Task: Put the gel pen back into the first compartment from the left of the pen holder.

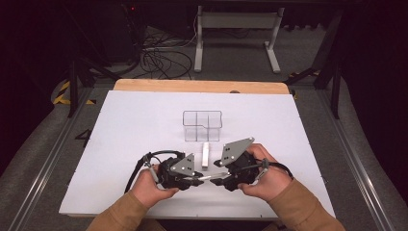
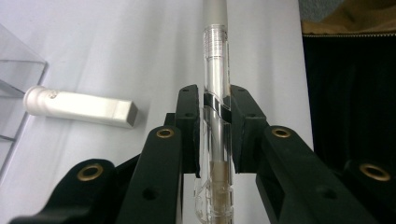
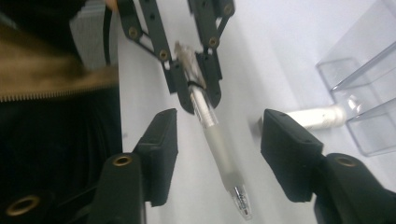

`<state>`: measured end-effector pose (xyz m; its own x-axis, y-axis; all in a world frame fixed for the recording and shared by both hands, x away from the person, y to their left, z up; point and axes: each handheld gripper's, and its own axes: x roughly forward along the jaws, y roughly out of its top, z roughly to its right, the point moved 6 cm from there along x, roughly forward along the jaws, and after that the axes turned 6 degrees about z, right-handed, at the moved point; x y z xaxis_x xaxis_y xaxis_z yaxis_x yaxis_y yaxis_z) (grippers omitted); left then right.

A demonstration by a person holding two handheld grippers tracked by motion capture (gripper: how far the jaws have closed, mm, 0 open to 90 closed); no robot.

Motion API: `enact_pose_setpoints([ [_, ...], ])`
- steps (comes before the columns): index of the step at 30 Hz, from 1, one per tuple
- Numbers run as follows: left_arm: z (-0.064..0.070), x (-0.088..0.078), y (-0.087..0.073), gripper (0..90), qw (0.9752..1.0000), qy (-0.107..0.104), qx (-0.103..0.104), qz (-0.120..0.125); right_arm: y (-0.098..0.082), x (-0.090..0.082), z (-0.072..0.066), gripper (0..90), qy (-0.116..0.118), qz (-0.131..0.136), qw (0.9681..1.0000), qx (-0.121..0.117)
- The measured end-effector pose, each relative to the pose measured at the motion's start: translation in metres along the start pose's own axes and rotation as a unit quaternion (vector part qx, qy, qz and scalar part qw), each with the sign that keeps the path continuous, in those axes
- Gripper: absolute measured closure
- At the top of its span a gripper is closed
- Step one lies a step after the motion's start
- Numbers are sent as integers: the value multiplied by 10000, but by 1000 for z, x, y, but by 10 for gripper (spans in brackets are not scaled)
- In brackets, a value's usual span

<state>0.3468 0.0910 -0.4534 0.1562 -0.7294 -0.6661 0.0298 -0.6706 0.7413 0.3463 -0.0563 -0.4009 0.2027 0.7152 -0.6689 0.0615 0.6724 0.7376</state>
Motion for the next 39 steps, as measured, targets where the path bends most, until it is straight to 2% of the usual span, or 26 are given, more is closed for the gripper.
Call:
enact_pose_setpoints([
  [4, -5, -3, -1, 766, 9998, 78, -122, 154, 1, -7, 3, 411, -213, 382, 9989, 135],
  [6, -9, -5, -1, 765, 9994, 130, -195, 235, 0, -11, 6, 387, -326, 578, 9975, 252],
  [8, -12, -8, -1, 766, 9990, 170, -266, 331, -2, -15, 8, 387, -436, 737, 9960, 252],
  [10, -16, -11, -1, 765, 9982, 260, -310, 436, -2, -19, 9, 382, -527, 959, 9934, 357],
  [12, -21, -14, -1, 765, 9969, 344, -404, 573, -5, -23, 11, 377, -606, 1074, 9918, 341],
  [16, -29, -20, -1, 765, 9940, 432, -589, 808, -12, -27, 11, 378, -765, 1230, 9887, 381],
  [20, -35, -25, 1, 765, 9899, 513, -756, 1087, -20, -29, 10, 378, -867, 1403, 9849, 522],
  [24, -39, -30, 4, 764, 9860, 589, -834, 1320, -25, -30, 12, 356, -997, 1593, 9801, 633],
  [26, -41, -33, 6, 765, 9841, 670, -836, 1417, -27, -31, 13, 338, -1054, 1719, 9768, 726],
  [33, -46, -42, 16, 764, 9789, 949, -708, 1667, -33, -32, 17, 310, -1191, 1977, 9687, 911],
  [39, -55, -48, 23, 764, 9739, 1042, -734, 1876, -36, -32, 19, 310, -1239, 1989, 9675, 954],
])
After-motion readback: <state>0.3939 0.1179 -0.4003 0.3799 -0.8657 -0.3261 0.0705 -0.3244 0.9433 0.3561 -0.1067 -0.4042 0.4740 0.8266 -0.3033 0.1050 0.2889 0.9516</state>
